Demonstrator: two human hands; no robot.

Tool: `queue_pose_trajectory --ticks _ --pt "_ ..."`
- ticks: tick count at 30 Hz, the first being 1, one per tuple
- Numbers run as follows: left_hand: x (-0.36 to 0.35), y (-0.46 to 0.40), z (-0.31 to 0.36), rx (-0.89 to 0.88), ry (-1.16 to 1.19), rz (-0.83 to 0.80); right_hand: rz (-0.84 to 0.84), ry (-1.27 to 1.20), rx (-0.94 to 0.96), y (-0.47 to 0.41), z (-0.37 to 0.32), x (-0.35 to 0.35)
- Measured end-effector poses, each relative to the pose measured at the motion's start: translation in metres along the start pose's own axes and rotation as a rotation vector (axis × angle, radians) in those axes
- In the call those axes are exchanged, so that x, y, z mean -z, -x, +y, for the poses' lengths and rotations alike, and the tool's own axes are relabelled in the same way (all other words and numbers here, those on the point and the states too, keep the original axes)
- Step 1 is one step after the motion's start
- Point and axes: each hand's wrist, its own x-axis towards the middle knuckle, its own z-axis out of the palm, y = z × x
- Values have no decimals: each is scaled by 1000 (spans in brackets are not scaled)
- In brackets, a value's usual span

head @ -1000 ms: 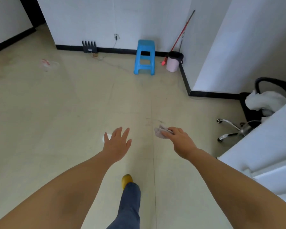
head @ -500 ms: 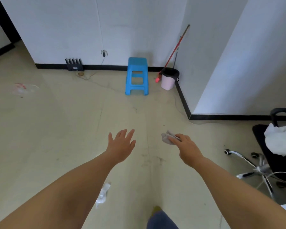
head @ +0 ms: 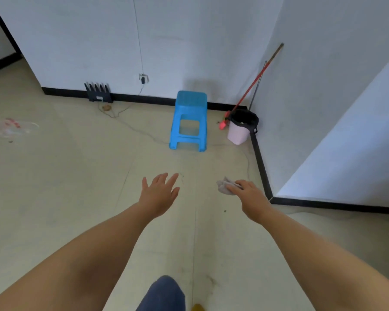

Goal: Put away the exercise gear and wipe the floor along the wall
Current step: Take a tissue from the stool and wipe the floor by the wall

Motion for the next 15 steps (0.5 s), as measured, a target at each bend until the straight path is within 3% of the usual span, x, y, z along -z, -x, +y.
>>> queue_pose_trajectory --ticks 9,15 --pt "19 -222 -39 58 41 -64 20 -33 33 -235 58 19" --pt "85 -402 -88 28 -46 -20 129 -127 -30 -399 83 55"
